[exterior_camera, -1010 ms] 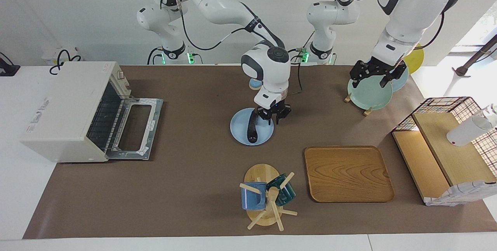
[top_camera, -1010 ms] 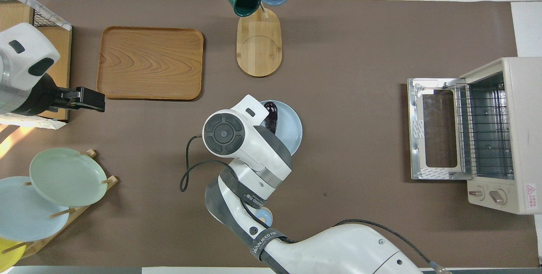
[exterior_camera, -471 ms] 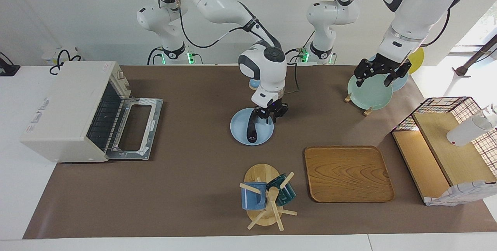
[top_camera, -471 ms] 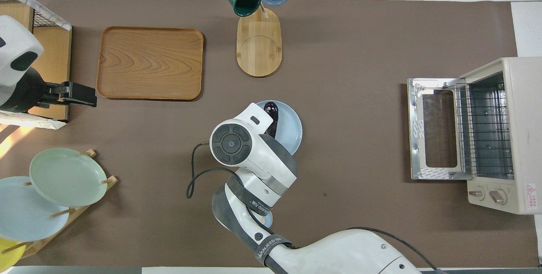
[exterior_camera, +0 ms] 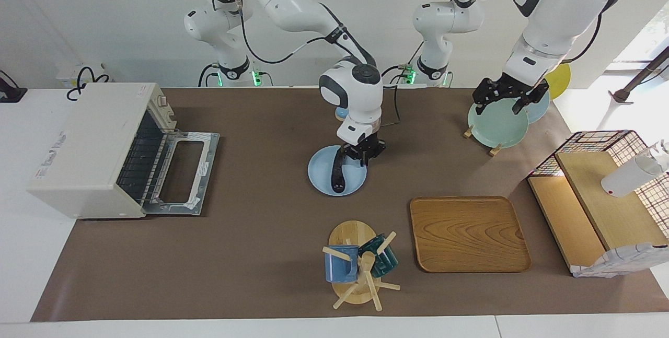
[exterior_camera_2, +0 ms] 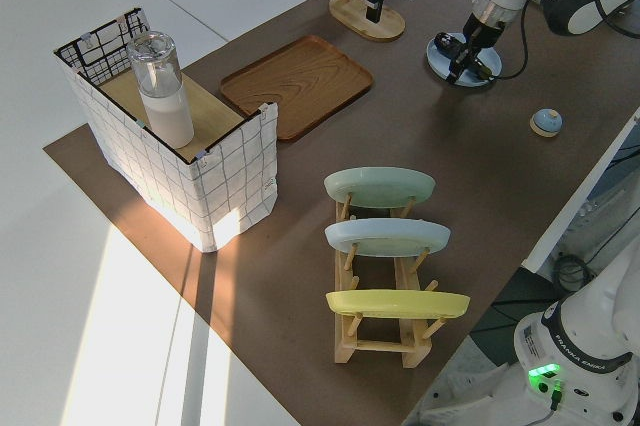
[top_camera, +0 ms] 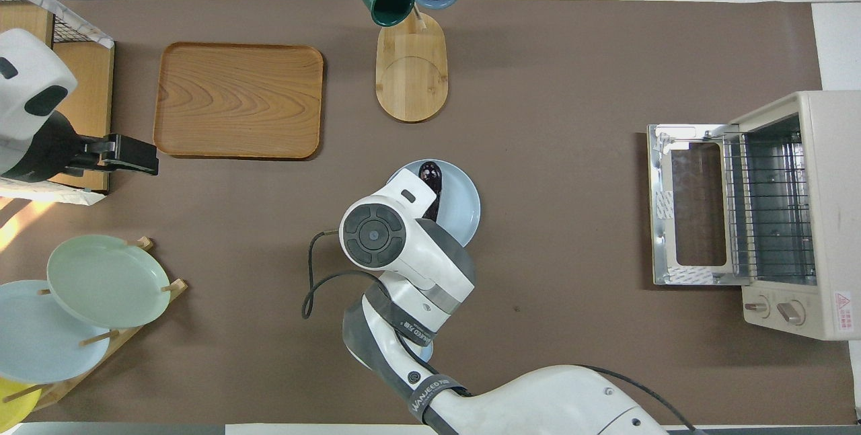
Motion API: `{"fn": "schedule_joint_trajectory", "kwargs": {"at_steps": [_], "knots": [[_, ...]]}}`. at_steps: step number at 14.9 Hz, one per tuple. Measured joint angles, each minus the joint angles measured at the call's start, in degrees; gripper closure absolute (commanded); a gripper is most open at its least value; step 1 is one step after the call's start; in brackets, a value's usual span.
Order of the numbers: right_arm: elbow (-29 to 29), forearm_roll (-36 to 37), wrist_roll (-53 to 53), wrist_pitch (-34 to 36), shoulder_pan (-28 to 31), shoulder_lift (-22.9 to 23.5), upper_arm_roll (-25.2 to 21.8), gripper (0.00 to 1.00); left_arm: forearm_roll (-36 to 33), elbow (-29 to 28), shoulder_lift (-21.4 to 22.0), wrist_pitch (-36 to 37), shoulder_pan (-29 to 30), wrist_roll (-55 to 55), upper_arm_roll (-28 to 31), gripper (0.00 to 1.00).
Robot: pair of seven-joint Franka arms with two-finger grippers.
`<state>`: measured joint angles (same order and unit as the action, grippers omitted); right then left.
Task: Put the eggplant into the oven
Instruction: 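Reach the right gripper to the plate and grasp the eggplant, then carry the eggplant with the right gripper into the open oven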
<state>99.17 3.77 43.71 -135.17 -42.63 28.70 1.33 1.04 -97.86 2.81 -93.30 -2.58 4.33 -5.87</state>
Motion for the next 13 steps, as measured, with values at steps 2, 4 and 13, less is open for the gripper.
{"fn": "schedule_joint_trajectory", "kwargs": {"at_steps": [2, 4, 13], "knots": [[-0.35, 0.07, 0.0, 1.56, -0.01, -0.7, 0.03, 1.0, 0.0, 0.0, 0.0, 0.05, 0.0, 0.0, 0.0, 0.0], [-2.52, 2.21, -0.05, 6.97, -0.17, -1.11, 0.07, 1.0, 0.0, 0.0, 0.0, 0.05, 0.0, 0.0, 0.0, 0.0], [-3.85, 8.07, -17.73, 29.77, 12.46, -10.63, -0.89, 1.0, 0.0, 0.0, 0.0, 0.04, 0.01, 0.0, 0.13, 0.0]]}}
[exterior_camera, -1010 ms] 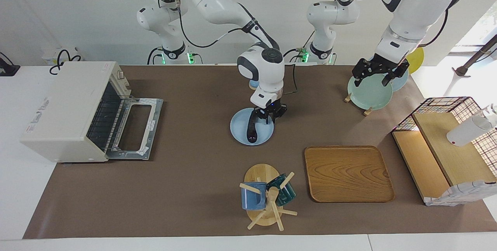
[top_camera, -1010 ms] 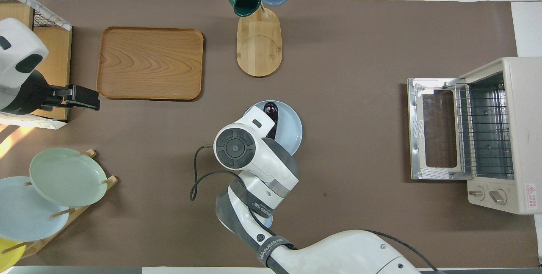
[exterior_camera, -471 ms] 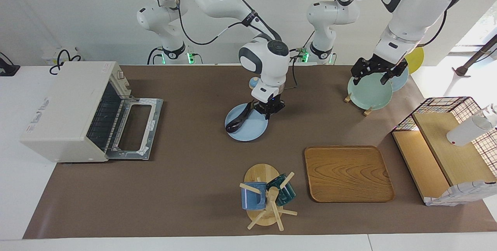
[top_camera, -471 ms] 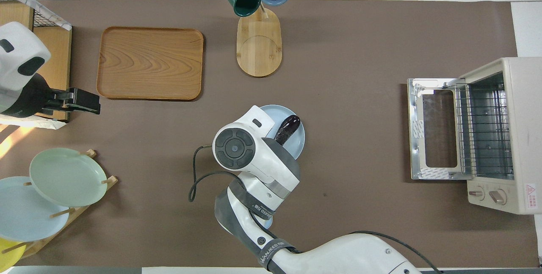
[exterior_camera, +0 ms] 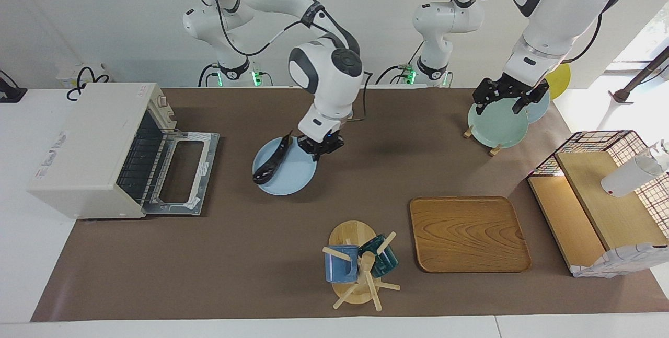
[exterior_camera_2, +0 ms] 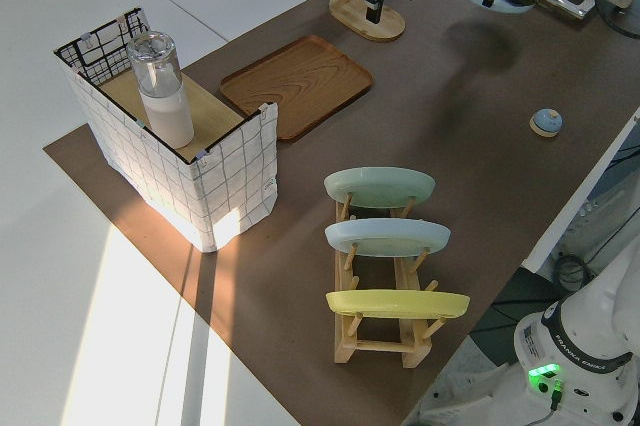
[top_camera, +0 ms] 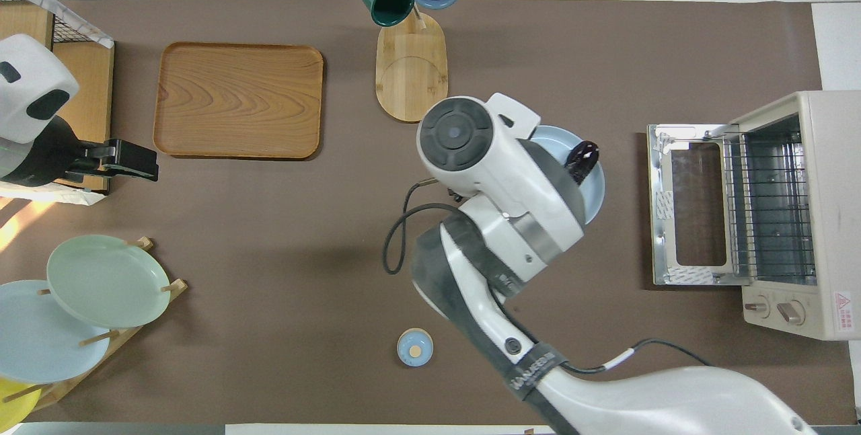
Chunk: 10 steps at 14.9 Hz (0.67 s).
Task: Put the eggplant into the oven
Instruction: 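Carry the eggplant with the right gripper into the open oven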
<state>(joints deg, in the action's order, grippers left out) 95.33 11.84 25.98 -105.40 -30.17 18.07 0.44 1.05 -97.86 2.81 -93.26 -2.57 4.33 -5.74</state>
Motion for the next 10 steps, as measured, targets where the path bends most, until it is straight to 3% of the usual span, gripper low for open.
{"fn": "schedule_joint_trajectory", "kwargs": {"at_steps": [5, 10], "knots": [[18.07, 0.5, -9.44, 0.44, 12.72, -13.97, -0.17, 1.0, 0.0, -0.01, 0.0, 0.08, 0.0, 0.0, 0.08, 0.0], [22.27, 0.73, -23.82, -1.4, 26.06, -16.86, -0.26, 1.0, 0.0, -0.05, 0.0, 0.23, 0.92, 0.0, 0.57, 0.0]]}}
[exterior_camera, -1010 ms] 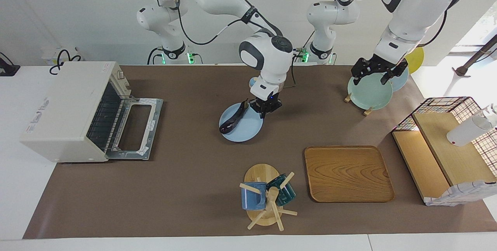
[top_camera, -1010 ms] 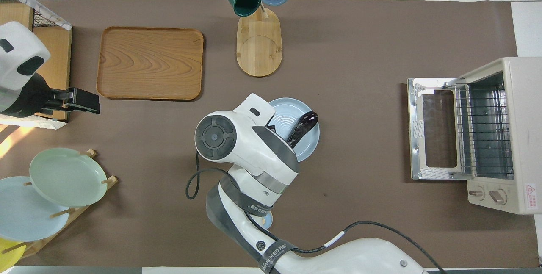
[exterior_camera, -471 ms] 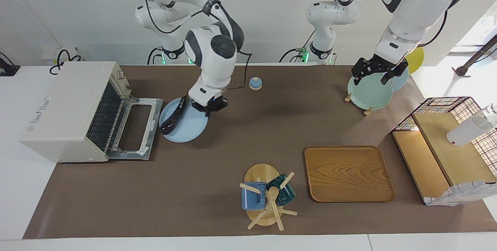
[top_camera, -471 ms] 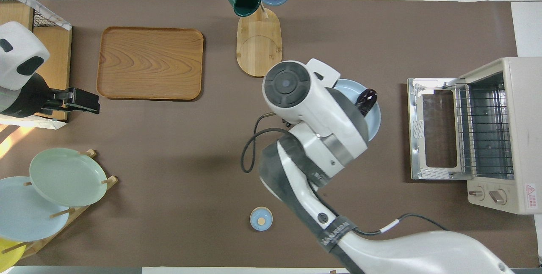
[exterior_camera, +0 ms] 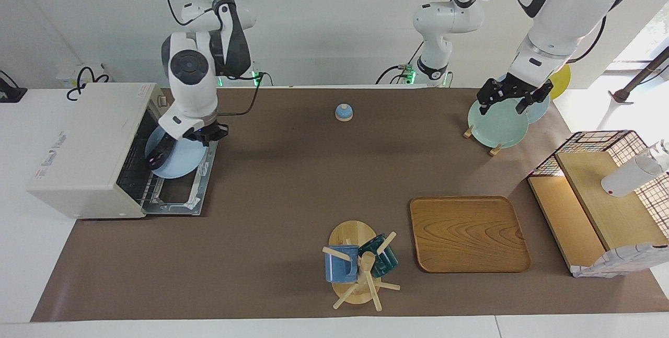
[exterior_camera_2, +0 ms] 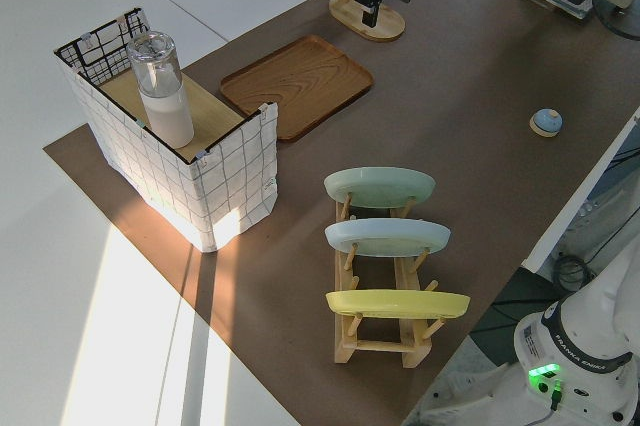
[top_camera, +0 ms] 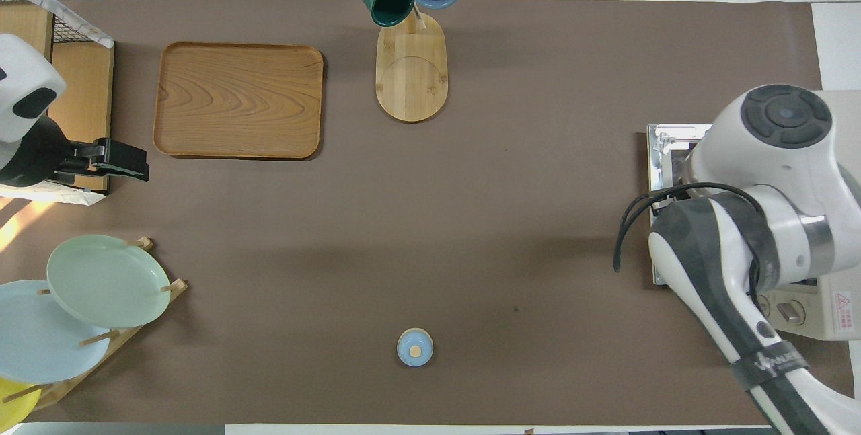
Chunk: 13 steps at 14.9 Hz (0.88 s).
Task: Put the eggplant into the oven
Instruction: 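Carry the eggplant with the right gripper into the open oven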
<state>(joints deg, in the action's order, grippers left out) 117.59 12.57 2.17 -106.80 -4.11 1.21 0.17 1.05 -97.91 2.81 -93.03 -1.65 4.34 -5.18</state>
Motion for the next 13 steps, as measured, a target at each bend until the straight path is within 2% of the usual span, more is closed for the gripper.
{"fn": "schedule_joint_trajectory", "kwargs": {"at_steps": [3, 6, 11, 12, 13], "knots": [[0.51, 1.86, -4.07, -1.59, 4.54, -0.01, 0.03, 1.0, 0.0, 0.0, 0.0, 0.0, 0.22, 0.0, 0.03, 0.0], [2.96, 2.32, -7.53, -6.84, 8.14, -0.06, 0.08, 1.0, 0.0, 0.0, 0.0, 0.0, 0.22, 0.0, -0.05, 0.0], [5.29, 2.33, -8.07, -10.97, 9.16, -0.71, 0.34, 1.0, 0.0, 0.0, 0.0, 0.0, 0.25, 0.0, -0.05, 0.0], [5.47, 2.33, -8.07, -11.64, 9.16, -0.82, 0.37, 0.94, 0.0, 0.0, 0.0, 0.0, 0.25, 0.0, -0.05, 0.0], [5.61, 2.33, -8.07, -11.96, 9.22, -0.83, 0.37, 0.84, 0.0, 0.0, 0.0, 0.0, 0.25, 0.0, -0.05, 0.0]]}}
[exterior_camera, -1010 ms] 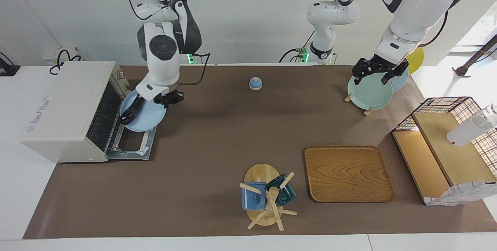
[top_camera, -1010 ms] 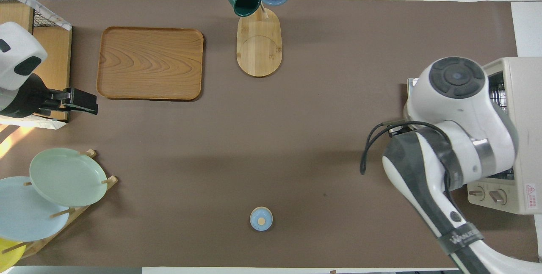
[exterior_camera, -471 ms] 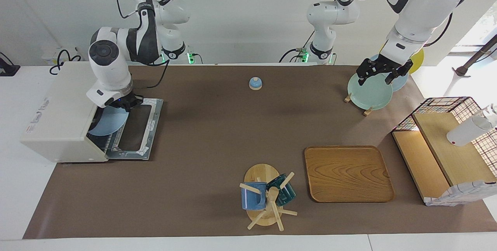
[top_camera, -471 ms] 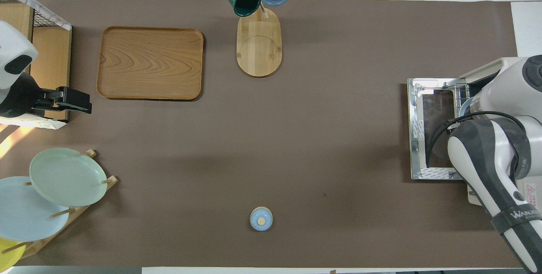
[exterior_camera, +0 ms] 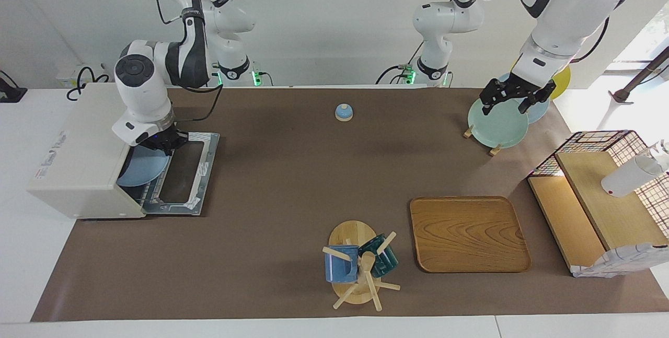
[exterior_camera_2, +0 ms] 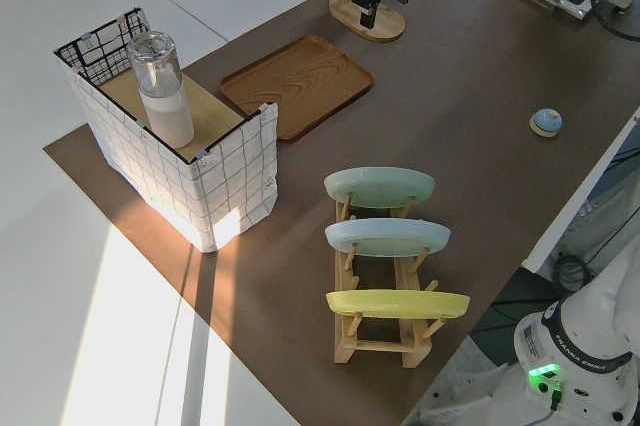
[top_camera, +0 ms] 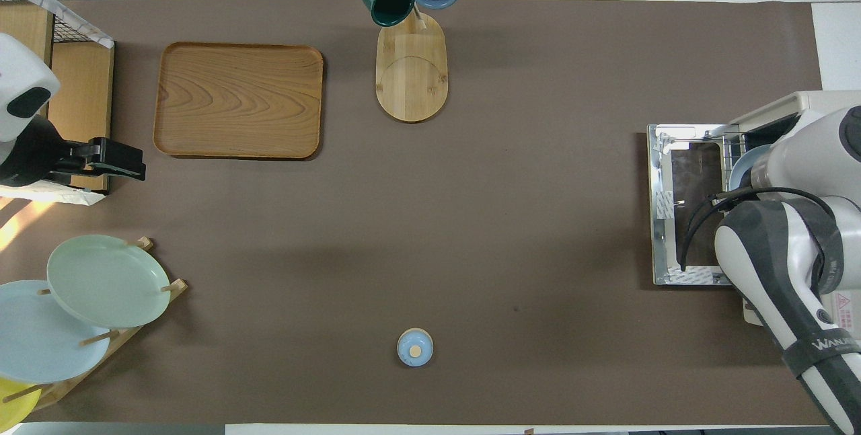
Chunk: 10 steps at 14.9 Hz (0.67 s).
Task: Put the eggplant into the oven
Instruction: 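Carry the eggplant with the right gripper into the open oven, then withdraw the right gripper and push the oven door shut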
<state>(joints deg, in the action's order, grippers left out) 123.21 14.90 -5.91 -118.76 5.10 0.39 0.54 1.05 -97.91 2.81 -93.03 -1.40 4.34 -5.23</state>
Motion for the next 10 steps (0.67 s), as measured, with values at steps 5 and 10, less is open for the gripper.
{"fn": "schedule_joint_trajectory", "kwargs": {"at_steps": [5, 10], "knots": [[0.21, 0.0, -0.03, -0.46, 0.54, 0.0, 0.02, 0.79, 0.0, 0.0, 0.0, 0.0, 0.01, 0.0, 0.0, 0.0], [-3.31, -2.68, -0.04, 3.08, -2.24, -0.58, 0.64, 0.93, 0.0, 0.0, 0.0, 0.0, 0.02, 0.0, 0.0, 0.0]]}}
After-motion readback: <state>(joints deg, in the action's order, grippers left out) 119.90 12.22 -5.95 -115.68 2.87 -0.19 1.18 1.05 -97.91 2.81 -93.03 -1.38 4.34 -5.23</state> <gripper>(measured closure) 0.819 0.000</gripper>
